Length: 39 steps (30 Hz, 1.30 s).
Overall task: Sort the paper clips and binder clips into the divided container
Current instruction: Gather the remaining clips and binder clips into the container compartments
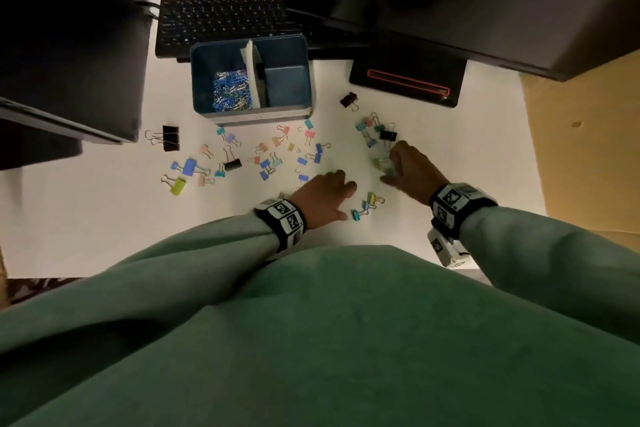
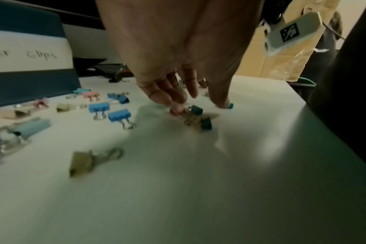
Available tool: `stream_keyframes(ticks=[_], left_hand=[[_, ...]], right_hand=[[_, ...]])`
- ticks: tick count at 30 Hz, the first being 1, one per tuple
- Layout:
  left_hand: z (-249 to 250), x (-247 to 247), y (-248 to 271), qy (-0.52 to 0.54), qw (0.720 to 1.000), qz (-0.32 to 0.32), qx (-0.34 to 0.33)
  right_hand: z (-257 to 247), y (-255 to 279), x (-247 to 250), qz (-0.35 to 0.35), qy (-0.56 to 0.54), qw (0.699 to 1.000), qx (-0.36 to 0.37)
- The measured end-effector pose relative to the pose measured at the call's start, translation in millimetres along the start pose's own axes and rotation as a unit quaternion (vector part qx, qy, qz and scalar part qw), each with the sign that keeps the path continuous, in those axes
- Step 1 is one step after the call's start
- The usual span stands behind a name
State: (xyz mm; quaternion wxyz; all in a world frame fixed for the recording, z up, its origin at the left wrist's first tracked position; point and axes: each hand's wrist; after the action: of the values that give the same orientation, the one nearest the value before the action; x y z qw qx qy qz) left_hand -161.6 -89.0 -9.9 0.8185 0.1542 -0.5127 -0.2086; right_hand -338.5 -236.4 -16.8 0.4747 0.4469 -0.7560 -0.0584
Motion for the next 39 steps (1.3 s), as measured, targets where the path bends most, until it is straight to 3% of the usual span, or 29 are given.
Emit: stream_keyframes(ticks=[5,7,10,13,16,19,23,29,35,39], left_hand=[[-30,-4,-3,0.05,0.996,0.05,0.057],[-43,-4,0,0.059,0.993,0.078,0.063],[-52,-3,9,0.041,0.986,0.151,0.058],[-53,2,17,0.018,0.973,0.21,0.09],[-58,10,17,-0.005,0.973,0.167,0.161],[-59,17,3,-0.012,0.975,0.127,0.184],[-52,23,-19,0.039,0.974,0.13,0.181],[-47,16,-24,0.057,0.973,0.133,0.18],[-59,15,-10,0.157,0.954,0.165,0.193],[-71,26,4,0.162,0.944,0.221,0.185]], right_hand=[[-7,16,-23,-0.101,0.159,0.98,0.07],[-13,12,-32,-0.082,0.138,0.983,0.088],[-29,1,-29,-0.051,0.021,0.994,0.09],[-34,-5,-10,0.038,-0.001,0.993,0.115],[-25,-18,17,0.123,0.002,0.992,0.016],[-27,-36,27,0.044,0.051,0.996,-0.054],[-54,-54,8,-0.03,0.088,0.996,-0.014],[-76,-56,-19,-0.038,0.107,0.993,0.043],[-72,-50,-17,0.011,-0.043,0.998,0.053],[-110,-52,8,0.029,-0.221,0.973,0.066]])
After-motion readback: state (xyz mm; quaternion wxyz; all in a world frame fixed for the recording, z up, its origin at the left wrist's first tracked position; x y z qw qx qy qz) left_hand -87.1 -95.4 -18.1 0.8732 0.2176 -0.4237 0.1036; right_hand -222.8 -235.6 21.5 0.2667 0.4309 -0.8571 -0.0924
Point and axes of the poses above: each hand's wrist, its own y-axis away from the middle knuckle, its own x-axis out of the back of the hand, z = x × y, and after that the axes turned 1 degree about z, right-handed
